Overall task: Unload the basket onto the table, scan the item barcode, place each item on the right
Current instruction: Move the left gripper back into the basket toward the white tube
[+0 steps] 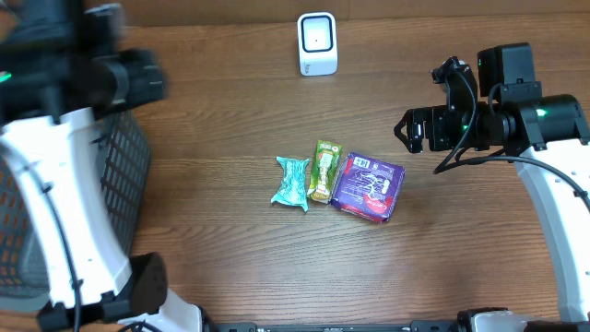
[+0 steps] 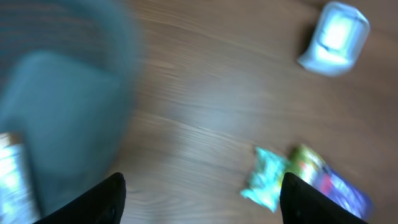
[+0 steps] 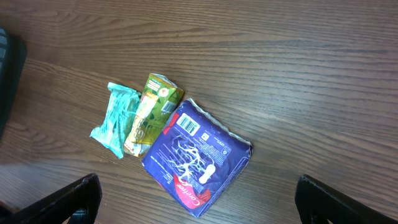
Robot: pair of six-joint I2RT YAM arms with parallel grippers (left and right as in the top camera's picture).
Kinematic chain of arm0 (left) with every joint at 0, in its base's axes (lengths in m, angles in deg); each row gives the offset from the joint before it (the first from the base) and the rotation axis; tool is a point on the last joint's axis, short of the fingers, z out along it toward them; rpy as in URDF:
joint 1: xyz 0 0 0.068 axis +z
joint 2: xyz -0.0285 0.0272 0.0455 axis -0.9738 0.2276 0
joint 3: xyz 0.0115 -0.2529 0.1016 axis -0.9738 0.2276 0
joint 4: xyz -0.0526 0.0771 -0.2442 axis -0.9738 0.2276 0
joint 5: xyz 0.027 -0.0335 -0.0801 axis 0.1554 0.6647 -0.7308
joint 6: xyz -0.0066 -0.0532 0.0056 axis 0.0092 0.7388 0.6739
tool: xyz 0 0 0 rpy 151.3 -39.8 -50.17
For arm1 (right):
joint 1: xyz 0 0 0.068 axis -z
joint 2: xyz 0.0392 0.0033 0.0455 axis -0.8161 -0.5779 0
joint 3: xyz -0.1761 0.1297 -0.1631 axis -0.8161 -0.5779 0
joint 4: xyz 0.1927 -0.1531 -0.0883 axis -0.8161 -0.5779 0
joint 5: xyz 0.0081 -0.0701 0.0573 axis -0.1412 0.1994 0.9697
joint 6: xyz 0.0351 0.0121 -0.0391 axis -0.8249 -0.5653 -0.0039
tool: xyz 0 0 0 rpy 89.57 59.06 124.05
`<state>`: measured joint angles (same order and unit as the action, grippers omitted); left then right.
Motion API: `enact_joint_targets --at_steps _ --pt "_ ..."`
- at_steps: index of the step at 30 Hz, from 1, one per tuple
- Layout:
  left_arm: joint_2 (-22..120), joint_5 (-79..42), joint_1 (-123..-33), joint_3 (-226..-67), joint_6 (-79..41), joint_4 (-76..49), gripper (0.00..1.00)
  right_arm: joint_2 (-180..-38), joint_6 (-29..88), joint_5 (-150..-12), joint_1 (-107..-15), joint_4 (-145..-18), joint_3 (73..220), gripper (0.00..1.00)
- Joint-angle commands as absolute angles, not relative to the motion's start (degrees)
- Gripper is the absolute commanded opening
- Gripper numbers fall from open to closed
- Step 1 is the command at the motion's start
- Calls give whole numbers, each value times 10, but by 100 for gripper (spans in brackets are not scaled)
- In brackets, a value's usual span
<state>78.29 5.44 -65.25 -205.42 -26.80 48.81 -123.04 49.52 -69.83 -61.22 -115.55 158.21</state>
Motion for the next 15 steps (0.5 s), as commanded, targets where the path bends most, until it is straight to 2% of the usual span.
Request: enact_joint_targets --at_steps 1,6,10,15 --pt "757 77 -576 -2050 -273 491 71 -1231 494 -695 -616 -1154 1582 100" --pt "756 85 -472 -2036 -281 491 72 -1231 494 -695 -616 -1158 1582 100" --pt "756 138 -402 -1983 -281 488 71 -1231 494 -695 -616 -1157 1582 100" --pt "755 82 -332 -1874 -290 431 68 -1231 494 -695 -616 -1156 1582 100"
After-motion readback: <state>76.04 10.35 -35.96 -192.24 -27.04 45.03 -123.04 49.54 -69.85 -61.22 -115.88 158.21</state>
